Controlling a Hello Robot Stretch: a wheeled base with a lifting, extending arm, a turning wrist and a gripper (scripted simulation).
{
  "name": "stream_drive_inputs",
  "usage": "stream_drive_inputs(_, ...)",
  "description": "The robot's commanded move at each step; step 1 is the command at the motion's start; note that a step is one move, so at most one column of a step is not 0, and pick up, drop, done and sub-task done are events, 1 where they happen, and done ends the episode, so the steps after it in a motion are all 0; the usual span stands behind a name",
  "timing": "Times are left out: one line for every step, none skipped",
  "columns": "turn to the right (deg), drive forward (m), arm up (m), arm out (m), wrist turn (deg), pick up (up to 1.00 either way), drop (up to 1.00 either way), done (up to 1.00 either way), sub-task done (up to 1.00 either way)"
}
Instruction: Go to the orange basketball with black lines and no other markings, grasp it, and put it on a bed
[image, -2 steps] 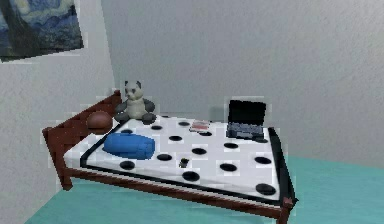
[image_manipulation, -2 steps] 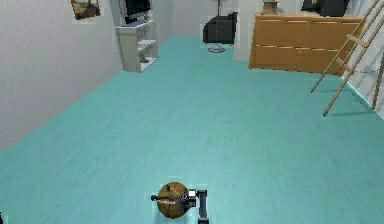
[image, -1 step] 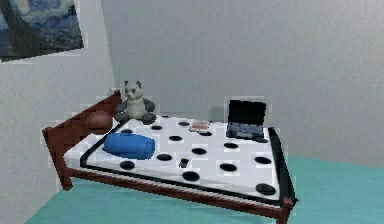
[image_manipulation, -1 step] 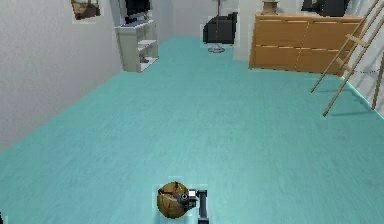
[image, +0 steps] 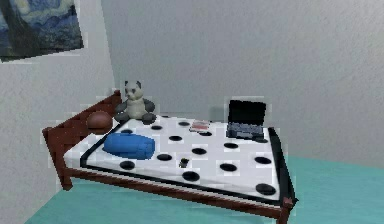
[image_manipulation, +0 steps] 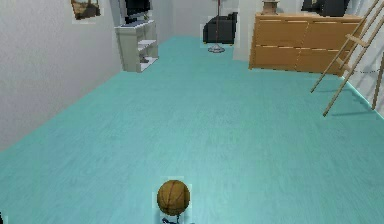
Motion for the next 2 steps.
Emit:
stream_drive_inputs(0.0, 0.0, 0.0, 0.0, 0.0, 1.0, 0.0, 0.0, 0.0)
stream_drive_inputs(0.0, 0.0, 0.1, 0.0, 0.0, 0.0, 0.0, 0.0, 0.0)
